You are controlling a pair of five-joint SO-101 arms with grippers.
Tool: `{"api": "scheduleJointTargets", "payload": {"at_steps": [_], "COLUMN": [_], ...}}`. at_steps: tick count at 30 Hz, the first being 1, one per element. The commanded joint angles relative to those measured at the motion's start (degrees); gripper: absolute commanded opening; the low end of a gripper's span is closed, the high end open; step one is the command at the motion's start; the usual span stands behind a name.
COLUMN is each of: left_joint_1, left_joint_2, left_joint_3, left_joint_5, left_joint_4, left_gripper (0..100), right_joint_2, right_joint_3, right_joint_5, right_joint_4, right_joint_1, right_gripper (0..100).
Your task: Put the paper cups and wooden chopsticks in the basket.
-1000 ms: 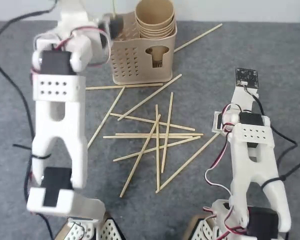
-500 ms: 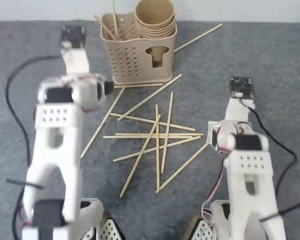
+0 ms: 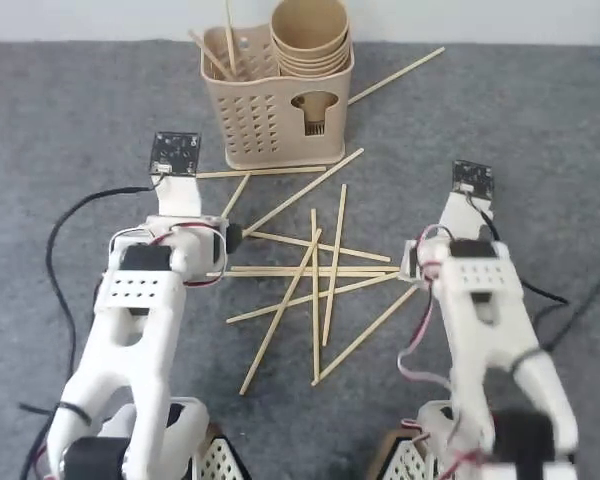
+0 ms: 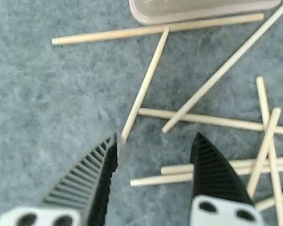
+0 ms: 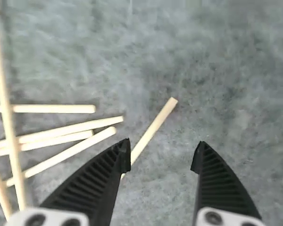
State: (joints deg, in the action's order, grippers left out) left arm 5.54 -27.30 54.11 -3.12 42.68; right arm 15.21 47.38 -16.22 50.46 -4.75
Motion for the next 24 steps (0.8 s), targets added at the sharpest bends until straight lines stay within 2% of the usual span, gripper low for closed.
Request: {"api": "scheduleJointTargets", "payload": {"at_steps": [1,11,14,19,24], "left_joint_1": [-0.26,1.85,2.37,2.02,2.37], "left_joint_2": [1.76,24.53,26.64,26.37,26.46], "left_joint_3": [-1.71,-14.99,-16.22,-16.22,-16.22], "left_joint_5": [0.44,2.73,2.99,3.16,3.25], "left_joint_4": [-1.85,-1.67,-1.49,1.23,2.02], "left_gripper": [24,24,23,23,24], "right_joint_2": [-6.2,-10.33,-11.65,-16.04,-18.33], "right_joint_3": [-6.15,-8.62,-8.7,-12.4,-15.3], "right_joint_5": [-3.43,-5.89,-5.98,-9.32,-9.14], "right_joint_4": [-1.45,-4.35,-4.88,-2.86,1.19], "right_joint_1": [-0.22,0.22,1.01,3.12,2.59], "right_gripper": [22.4,22.4,21.7,13.2,17.9]}}
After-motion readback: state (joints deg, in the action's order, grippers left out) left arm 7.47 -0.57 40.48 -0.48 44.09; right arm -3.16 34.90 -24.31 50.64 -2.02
